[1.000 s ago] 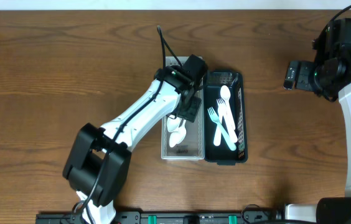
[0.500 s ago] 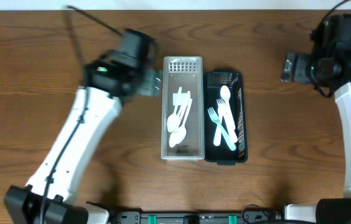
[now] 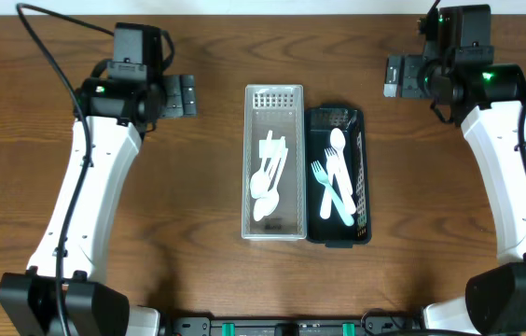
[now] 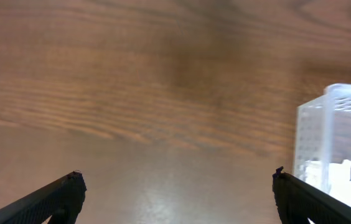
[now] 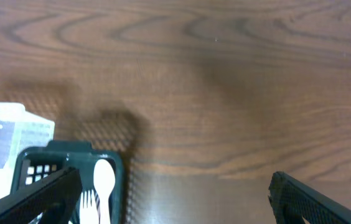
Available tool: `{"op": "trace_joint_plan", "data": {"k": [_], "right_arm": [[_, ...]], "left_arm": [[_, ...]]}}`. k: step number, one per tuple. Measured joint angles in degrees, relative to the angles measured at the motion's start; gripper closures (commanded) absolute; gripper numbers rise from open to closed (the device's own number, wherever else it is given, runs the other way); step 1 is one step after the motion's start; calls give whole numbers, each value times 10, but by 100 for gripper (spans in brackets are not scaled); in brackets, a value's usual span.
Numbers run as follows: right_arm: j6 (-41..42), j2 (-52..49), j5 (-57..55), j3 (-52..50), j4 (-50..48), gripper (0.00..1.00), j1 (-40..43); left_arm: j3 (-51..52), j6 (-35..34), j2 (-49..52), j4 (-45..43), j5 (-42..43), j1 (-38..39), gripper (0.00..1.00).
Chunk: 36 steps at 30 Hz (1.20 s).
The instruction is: Pack container
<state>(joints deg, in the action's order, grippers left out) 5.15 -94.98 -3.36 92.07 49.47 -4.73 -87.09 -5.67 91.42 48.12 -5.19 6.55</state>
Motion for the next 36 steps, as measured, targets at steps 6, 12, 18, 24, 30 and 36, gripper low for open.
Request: {"op": "trace_joint_plan", "data": {"k": [6,12,18,24,30,36], "right_arm": [[3,3,-22,0,58,1,0],[8,75,-32,-65,51,1,0],[32,248,-45,-230,0,1,0],[68,401,-57,-378,4,1,0],[89,510,-70,-470,12,1,0],[96,545,-90,-501,32,1,0]], "left_arm": [[4,1,-1,39,-2,-7,2],[94,-12,-57,12,-2,-4,2],[223,-19,-197,-61,-4,30,2],[315,-20,-346,-74,-38,89,2],[405,-20,-487,-49,-79,135,2],[445,-20,-581,-35,-90,152,2]]}}
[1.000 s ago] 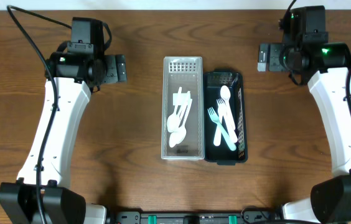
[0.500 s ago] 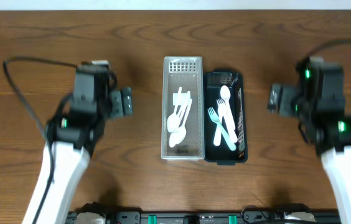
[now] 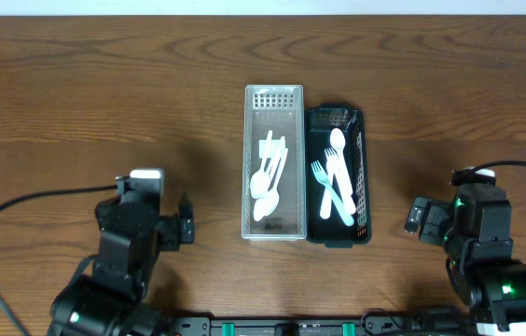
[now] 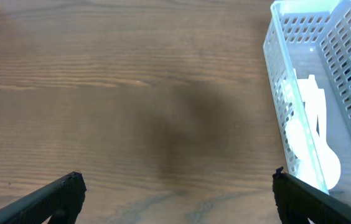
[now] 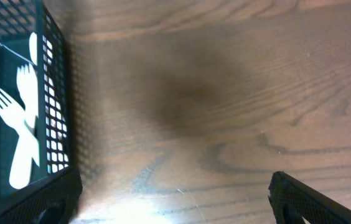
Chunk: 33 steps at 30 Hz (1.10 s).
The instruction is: Pack container
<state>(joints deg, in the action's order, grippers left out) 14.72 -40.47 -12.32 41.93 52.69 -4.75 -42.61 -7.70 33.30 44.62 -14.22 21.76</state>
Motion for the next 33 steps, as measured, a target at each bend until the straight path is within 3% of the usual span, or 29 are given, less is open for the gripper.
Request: {"op": "trace_joint_plan", "data": {"k": [26,30,33], "right_arm": [[2,1,-2,-2,8,1,0],[2,55,-1,-12,4,1,0],[1,150,1,-43,-31,1,0]], "left_arm": [[0,0,-8,2,-4,1,2],[0,0,-8,2,-4,1,2],[0,0,-8,2,-4,1,2]]}}
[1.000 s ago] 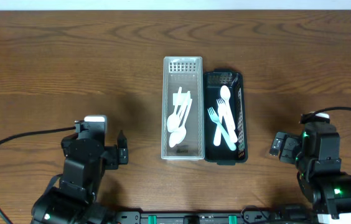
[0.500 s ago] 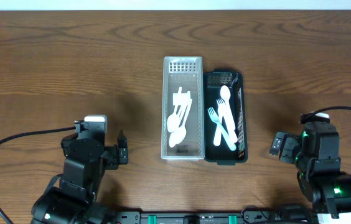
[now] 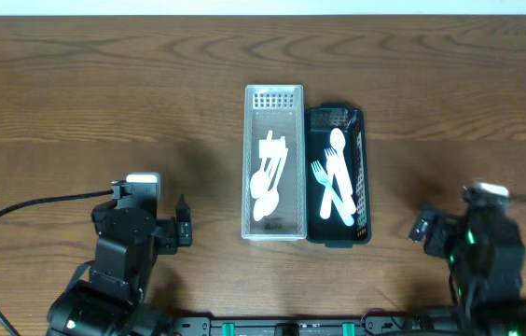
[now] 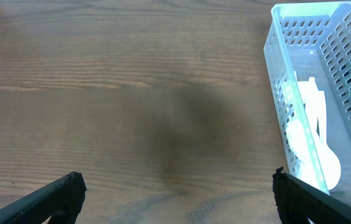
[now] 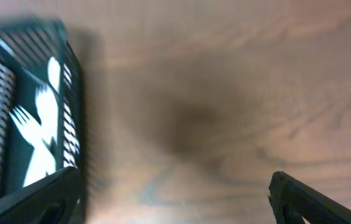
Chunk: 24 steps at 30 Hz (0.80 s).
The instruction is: Pack container
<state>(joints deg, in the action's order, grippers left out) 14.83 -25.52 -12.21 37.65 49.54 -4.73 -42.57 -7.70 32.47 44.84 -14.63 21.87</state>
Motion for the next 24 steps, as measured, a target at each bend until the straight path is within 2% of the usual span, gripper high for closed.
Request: {"op": "trace_joint_plan", "data": {"k": [4,8,14,17,24], "right_arm": [[-17,145,10,-90,-73,1,0],[-39,238,33,-187,-167,1,0],[-96,235,67,-291,-376,1,0],[-139,236,73,-323,-439,1,0],[-191,240,85,-370,-456,1,0]], "left_arm": [[0,0,0,0,-3,0,2],[0,0,1,0,-4,0,2],[1,0,1,1,-4,0,2],[1,0,1,1,-4,0,2],[1,0,1,0,-4,0,2]]}}
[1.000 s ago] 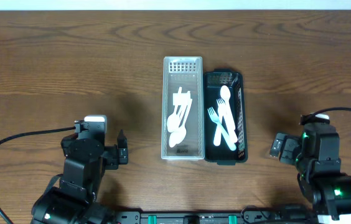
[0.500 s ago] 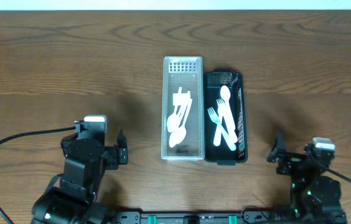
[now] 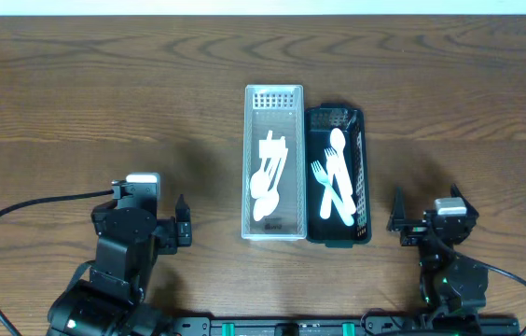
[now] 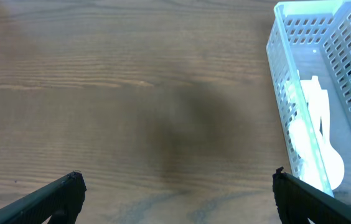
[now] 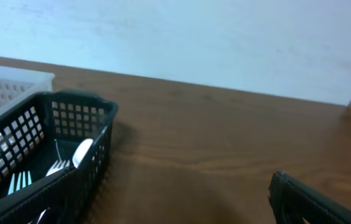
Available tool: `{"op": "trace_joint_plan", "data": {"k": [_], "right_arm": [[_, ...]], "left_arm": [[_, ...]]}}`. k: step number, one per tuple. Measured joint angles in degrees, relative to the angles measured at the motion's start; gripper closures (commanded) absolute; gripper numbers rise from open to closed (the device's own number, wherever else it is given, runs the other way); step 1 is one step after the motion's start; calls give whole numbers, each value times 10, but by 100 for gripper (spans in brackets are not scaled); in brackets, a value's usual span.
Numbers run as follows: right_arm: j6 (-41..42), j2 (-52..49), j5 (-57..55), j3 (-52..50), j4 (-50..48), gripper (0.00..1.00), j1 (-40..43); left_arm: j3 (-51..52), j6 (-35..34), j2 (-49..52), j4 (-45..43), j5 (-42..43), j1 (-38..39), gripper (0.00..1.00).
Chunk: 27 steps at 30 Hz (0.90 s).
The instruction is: Pack container
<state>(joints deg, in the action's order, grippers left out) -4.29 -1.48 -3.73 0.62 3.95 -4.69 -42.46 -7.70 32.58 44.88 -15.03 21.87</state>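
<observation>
A white slotted basket point(image 3: 273, 92) holds white spoons point(image 3: 267, 179); its wall point(image 4: 285, 118) shows at the right of the left wrist view. Beside it a black mesh basket point(image 3: 333, 114) holds white forks and a spoon point(image 3: 334, 184), and it fills the left of the right wrist view point(image 5: 70, 143). My left gripper point(image 3: 182, 226) hovers open over bare wood left of the white basket, nothing between its fingers point(image 4: 54, 198). My right gripper point(image 3: 399, 222) is open, low and level, right of the black basket, with only one finger point(image 5: 312, 202) clearly seen.
The wooden table point(image 3: 104, 103) stretches around both baskets. A pale wall point(image 5: 194, 43) rises behind the table's far edge in the right wrist view. Black cables point(image 3: 20, 224) trail from the left arm near the front edge.
The right arm has folded down near the front edge; its camera now looks level across the table instead of down. The left arm has barely shifted. Both baskets are unmoved.
Both arms first reached out to the far side of the table, grippers open beside the baskets' far ends. Later both were drawn back near the front edge, open over bare wood. Now the right one sits lower still. The cutlery has stayed put throughout.
</observation>
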Motion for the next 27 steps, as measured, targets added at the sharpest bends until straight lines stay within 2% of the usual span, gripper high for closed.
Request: {"op": "trace_joint_plan", "data": {"k": [27], "right_arm": [[-14,1,3,0,0,1,0]], "left_arm": [[0,0,0,1,0,0,2]]}}
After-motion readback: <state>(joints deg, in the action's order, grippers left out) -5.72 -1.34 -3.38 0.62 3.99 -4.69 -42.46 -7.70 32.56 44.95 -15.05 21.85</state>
